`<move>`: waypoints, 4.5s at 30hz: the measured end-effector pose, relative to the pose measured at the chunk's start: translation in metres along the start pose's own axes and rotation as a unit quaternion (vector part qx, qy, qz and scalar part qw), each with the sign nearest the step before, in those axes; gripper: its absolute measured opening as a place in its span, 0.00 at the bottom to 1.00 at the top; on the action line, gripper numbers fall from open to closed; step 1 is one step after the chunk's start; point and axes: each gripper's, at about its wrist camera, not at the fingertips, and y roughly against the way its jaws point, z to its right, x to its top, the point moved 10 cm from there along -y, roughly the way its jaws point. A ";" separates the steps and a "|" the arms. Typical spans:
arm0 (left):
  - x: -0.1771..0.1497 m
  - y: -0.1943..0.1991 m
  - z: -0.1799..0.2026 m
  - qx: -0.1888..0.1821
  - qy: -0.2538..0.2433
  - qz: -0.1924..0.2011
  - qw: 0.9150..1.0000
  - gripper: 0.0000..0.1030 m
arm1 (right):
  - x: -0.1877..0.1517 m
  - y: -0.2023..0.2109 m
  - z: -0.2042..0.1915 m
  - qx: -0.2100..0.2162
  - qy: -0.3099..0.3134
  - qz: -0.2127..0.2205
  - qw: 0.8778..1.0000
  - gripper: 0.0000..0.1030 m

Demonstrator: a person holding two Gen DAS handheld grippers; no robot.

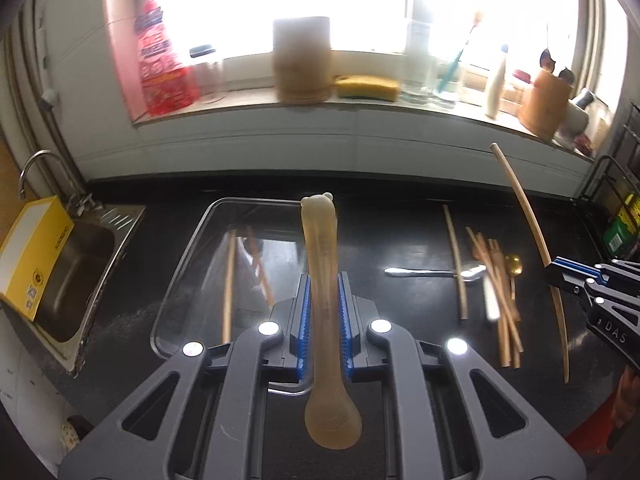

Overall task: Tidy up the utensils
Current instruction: 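Carry the wooden spoon and chopstick over the clear tray with both tools, then open both tools to release the spoon and chopstick into the tray, then move both open tools back down toward the remaining utensils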

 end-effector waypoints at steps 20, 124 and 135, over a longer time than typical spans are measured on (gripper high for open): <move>-0.002 -0.050 -0.145 0.048 0.073 -0.043 0.995 0.12 | 0.053 -0.105 -0.165 0.097 0.059 -0.068 0.991 0.07; 0.007 -0.182 0.202 -0.106 -0.129 -0.119 0.979 0.89 | -0.075 -0.098 0.179 -0.010 -0.193 -0.141 0.971 0.44; -0.009 -0.250 0.218 -0.121 -0.160 -0.165 0.966 0.72 | -0.079 -0.150 0.194 -0.045 -0.191 -0.170 0.966 0.38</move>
